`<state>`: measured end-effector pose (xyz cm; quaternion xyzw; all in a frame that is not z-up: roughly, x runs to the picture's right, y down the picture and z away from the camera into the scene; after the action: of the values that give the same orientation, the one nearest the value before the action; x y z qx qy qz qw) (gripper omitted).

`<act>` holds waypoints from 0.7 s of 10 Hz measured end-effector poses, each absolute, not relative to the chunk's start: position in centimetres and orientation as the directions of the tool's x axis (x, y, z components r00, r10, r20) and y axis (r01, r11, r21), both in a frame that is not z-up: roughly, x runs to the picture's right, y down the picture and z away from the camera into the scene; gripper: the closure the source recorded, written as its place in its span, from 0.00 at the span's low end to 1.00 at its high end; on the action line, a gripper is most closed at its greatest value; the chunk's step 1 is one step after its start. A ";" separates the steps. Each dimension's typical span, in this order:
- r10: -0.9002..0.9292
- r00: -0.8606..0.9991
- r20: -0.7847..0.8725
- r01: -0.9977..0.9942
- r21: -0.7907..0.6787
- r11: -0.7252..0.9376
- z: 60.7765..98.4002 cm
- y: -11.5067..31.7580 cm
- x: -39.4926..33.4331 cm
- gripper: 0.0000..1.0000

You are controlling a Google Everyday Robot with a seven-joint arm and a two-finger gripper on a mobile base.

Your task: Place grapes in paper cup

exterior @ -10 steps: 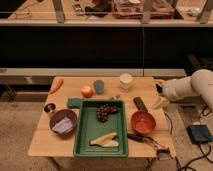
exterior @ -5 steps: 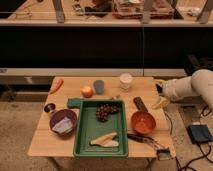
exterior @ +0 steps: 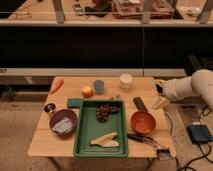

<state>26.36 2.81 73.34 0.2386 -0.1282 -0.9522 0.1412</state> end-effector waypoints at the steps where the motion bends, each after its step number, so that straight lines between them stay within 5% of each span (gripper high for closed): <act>1: -0.330 -0.846 -0.418 0.208 0.312 -0.927 73.3 2.8 26.4 0.20; 7: -0.274 -0.866 -0.417 0.150 0.307 -0.940 72.8 2.7 25.0 0.20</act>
<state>24.99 2.69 72.81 0.2336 -0.1334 -0.9568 0.1109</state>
